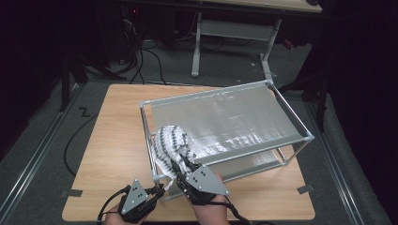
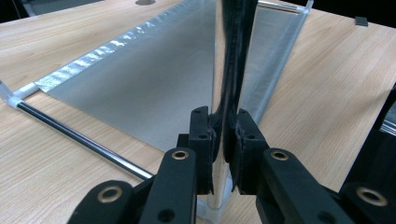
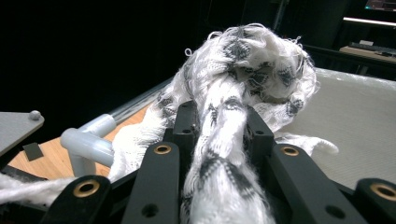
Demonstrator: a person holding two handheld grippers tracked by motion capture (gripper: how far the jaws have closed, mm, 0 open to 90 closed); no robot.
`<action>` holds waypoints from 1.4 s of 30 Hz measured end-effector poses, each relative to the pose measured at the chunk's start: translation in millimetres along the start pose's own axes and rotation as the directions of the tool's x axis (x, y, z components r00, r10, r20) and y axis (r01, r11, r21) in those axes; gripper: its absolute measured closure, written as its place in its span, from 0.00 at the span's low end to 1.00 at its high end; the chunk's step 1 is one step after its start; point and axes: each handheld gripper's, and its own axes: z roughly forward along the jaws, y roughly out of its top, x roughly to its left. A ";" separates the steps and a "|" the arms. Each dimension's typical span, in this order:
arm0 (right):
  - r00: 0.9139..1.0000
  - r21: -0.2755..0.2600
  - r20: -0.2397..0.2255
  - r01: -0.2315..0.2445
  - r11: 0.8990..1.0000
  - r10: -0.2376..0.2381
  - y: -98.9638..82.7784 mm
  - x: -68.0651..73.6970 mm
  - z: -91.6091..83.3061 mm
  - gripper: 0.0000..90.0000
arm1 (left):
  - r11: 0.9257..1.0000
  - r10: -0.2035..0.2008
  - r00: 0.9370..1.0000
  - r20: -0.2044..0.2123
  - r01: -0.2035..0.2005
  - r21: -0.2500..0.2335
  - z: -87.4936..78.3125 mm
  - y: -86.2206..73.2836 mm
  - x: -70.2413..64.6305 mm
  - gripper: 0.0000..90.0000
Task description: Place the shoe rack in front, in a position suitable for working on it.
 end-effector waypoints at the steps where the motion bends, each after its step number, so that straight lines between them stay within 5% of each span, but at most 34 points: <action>1: 1.000 0.001 0.003 0.001 1.000 -0.001 0.1 -0.4 -0.2 0.81 | 1.000 0.000 1.000 0.000 0.000 -0.001 -0.3 -0.3 0.4 0.90; 10: 1.000 0.011 0.031 0.005 1.000 -0.006 -0.8 -12.8 -3.1 0.81 | 1.000 -0.004 1.000 -0.014 0.004 0.001 -3.6 -1.8 4.6 0.90; 25: 0.992 0.047 0.123 0.032 0.998 -0.038 -4.0 -59.5 -14.8 0.79 | 1.000 0.001 0.999 -0.035 -0.001 0.004 -7.7 -2.1 17.5 0.90; 31: 0.987 0.035 0.163 0.004 0.999 -0.009 -9.3 -77.9 -24.3 0.80 | 0.999 -0.045 0.998 -0.042 0.045 0.013 -9.6 -4.0 18.9 0.90; 42: 0.972 0.026 0.230 -0.051 0.998 0.044 -15.1 -107.2 -40.2 0.80 | 0.999 -0.038 0.998 -0.046 0.038 0.001 -8.5 -4.4 19.8 0.90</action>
